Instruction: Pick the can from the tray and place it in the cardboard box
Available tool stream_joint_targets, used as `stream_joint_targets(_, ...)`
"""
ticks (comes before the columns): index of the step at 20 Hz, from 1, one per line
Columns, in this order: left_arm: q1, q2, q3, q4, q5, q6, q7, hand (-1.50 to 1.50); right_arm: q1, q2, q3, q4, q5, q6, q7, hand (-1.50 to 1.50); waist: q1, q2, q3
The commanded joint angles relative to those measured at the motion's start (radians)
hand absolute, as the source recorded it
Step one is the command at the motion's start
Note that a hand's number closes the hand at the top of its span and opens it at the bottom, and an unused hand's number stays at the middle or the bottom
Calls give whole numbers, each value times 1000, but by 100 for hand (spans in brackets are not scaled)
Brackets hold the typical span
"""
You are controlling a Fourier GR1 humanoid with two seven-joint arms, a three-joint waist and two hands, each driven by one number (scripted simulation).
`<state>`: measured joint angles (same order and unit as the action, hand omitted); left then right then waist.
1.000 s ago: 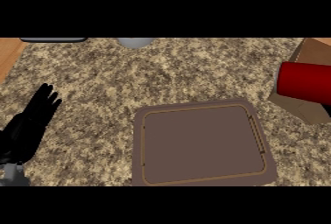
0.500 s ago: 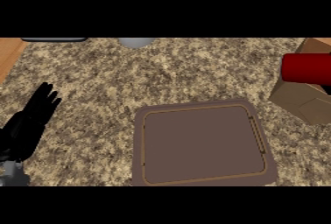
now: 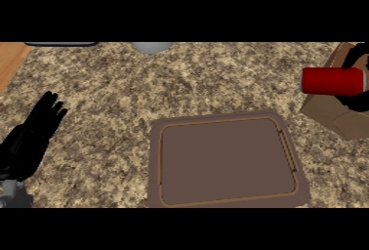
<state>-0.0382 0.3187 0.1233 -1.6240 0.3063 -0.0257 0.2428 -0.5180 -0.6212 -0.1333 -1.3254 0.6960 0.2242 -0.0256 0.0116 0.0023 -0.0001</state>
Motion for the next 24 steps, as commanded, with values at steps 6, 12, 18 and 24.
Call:
stream_joint_targets(6,28,0,19,-49,10,-17,23,0,-24,22,3,339,42,-7,-82,-150,9,1,1)
stream_joint_targets(12,35,-40,10,-6,-34,-2,-20,0,2,59,-94,285,-82,-37,-203,-150,-7,-2,0)
stream_joint_targets(18,37,-7,42,-37,7,-30,4,0,-52,105,-328,309,-326,-47,-167,-150,-8,-4,1)
stream_joint_targets(24,26,-26,23,-70,-23,7,54,0,-61,-29,-474,432,-480,85,-172,-150,-6,-2,1)
